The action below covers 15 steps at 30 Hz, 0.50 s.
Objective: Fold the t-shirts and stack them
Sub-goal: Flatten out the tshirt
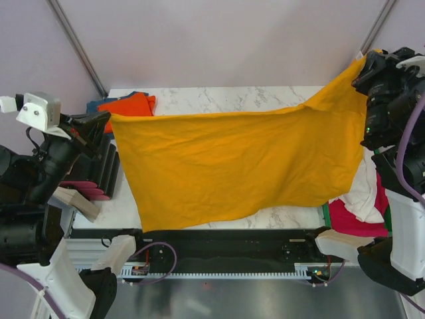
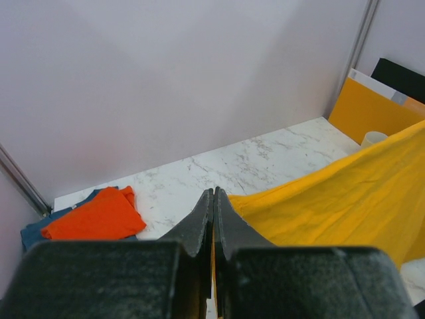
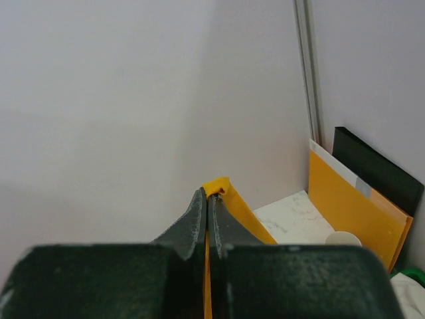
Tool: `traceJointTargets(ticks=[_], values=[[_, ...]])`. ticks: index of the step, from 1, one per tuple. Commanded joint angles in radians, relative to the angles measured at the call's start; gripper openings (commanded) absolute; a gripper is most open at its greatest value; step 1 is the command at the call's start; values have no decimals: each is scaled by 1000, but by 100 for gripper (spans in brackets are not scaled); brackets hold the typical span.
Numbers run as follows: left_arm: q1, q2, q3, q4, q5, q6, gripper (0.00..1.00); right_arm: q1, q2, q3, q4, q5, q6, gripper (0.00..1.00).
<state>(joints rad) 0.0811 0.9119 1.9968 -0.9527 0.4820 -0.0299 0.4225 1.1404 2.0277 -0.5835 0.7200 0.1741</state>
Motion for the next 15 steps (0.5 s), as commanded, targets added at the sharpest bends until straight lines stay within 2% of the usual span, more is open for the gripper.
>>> traceJointTargets(ticks=[1, 9, 15], values=[[-1, 4, 79, 23, 13, 16, 2, 25, 10, 69, 54, 9, -48, 0], [-11, -79, 88, 15, 10, -2, 2, 51, -71, 57, 73, -1, -87, 0], [-4, -117, 7, 15, -2, -10, 2, 79, -76, -15, 91, 64, -116, 0]])
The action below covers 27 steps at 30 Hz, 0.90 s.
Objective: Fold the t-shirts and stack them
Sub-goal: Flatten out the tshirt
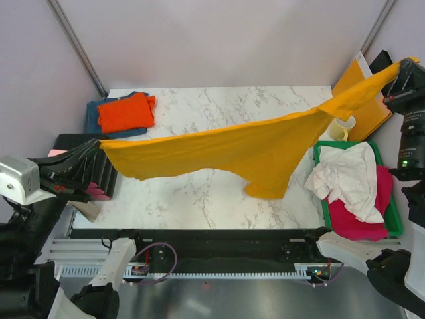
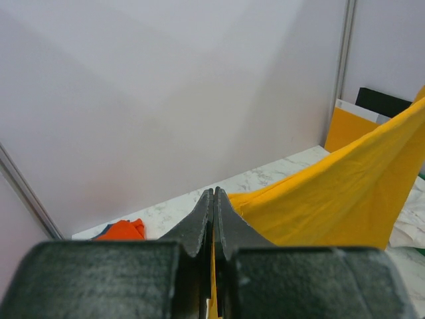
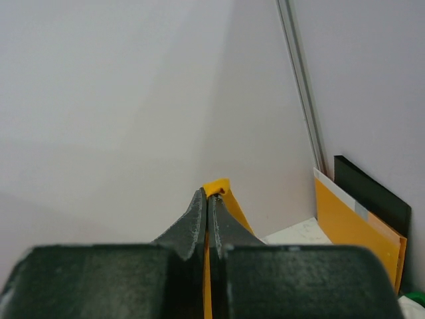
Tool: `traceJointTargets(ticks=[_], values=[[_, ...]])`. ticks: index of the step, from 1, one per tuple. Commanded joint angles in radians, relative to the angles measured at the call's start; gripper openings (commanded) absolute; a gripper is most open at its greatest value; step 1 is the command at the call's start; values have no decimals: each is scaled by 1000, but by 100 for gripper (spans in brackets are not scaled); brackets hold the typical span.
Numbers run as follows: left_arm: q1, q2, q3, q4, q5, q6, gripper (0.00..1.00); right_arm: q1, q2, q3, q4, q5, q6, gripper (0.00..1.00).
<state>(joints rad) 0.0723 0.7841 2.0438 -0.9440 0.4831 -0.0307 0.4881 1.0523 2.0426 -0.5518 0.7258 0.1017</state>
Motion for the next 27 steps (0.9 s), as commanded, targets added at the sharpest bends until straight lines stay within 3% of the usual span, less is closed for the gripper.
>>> traceJointTargets(ticks=[1, 9, 19, 23, 27], values=[[6, 15, -51, 7, -6, -6, 2, 17, 18, -39, 69, 66, -49, 0], [3, 93, -238, 102, 9, 28, 2, 15, 158, -160, 162, 92, -42, 0], [4, 277, -600, 430, -49, 81, 2, -141, 423, -282, 296, -57, 59, 0], [6, 383, -616, 525, -92, 110, 2, -169, 590, -242, 331, -92, 81, 0], [4, 510, -481, 512, -127, 114, 2, -174, 695, -125, 317, -130, 102, 0]])
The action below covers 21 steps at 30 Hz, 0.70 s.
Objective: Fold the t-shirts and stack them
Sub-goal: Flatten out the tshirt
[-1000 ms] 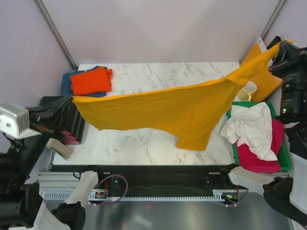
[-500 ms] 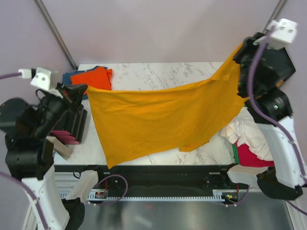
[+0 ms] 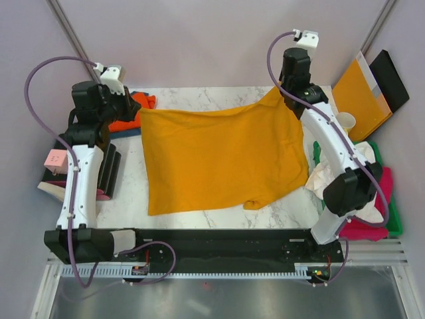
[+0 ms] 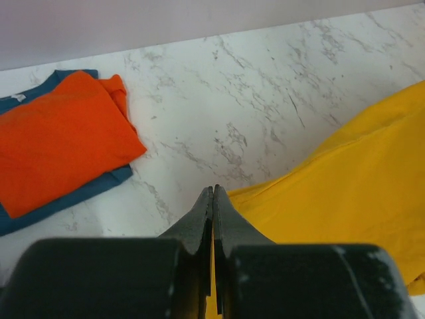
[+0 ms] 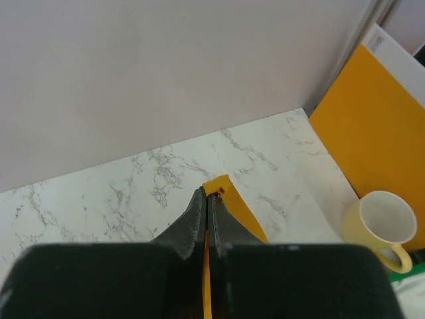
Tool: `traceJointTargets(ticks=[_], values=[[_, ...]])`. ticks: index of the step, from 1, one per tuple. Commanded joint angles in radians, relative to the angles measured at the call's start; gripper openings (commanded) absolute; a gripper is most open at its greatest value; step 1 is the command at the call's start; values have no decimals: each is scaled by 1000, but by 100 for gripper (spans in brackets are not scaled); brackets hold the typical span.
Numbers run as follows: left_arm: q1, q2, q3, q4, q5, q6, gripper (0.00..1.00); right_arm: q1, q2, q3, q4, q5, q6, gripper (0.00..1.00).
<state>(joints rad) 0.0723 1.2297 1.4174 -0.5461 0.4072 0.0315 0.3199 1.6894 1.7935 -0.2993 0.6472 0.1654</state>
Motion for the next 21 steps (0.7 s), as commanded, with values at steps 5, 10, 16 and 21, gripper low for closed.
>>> traceJointTargets(ticks=[5, 10, 16, 21], values=[[7, 129, 340, 84, -64, -21, 2, 8, 49, 270, 54, -101, 40, 0], [14, 58, 469, 17, -4, -119, 2, 116, -94, 233, 66, -23, -69, 0], [12, -197, 422, -38, 53, -137, 2, 277, -368, 135, 59, 83, -211, 0], [12, -398, 379, -112, 48, -116, 2, 335, -520, 188, -24, 109, -228, 0]])
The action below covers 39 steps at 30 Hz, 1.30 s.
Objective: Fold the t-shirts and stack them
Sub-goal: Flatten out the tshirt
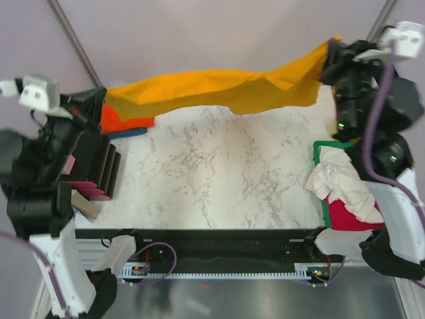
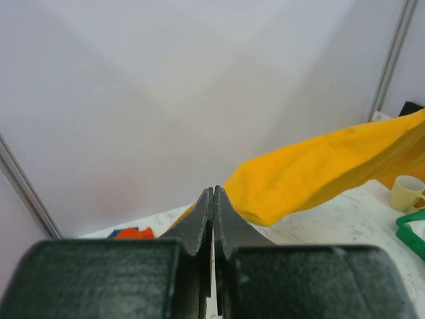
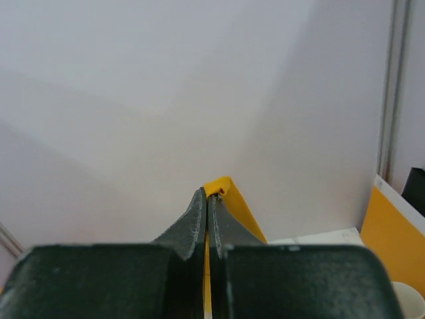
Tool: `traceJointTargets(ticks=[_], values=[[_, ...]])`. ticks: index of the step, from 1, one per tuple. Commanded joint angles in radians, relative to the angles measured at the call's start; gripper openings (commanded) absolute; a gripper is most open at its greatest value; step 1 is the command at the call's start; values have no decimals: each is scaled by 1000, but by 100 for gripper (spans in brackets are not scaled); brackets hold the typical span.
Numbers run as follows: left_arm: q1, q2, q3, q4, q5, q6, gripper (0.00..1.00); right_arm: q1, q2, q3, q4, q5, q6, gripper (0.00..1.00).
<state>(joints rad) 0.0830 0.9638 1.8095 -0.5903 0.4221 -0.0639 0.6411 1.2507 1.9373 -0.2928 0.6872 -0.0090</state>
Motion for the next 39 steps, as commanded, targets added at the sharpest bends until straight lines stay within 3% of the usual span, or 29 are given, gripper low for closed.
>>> traceJointTargets(ticks=[1, 7, 13, 19, 27, 32, 39], values=[[1, -149, -3, -92, 35, -16, 2, 14, -92, 75, -60, 69, -55, 0], [-9, -214, 103, -233, -17, 4, 2, 14, -97, 207, -131, 71, -52, 0], [-14, -194, 82, -244, -48, 45, 2, 15, -77, 83, -62, 118, -74, 0], [-14, -162, -169, -149, -22, 117, 2, -6, -50, -214, 81, 155, -60, 0], [-14, 5, -585, 87, 9, 210, 2, -254, 96, -480, 174, -2, 142, 0], [-14, 195, -735, 231, -32, 230, 2, -300, 285, -525, 224, -26, 184, 0], [-15, 416, -763, 409, -75, 226, 2, -317, 571, -448, 277, -41, 184, 0]])
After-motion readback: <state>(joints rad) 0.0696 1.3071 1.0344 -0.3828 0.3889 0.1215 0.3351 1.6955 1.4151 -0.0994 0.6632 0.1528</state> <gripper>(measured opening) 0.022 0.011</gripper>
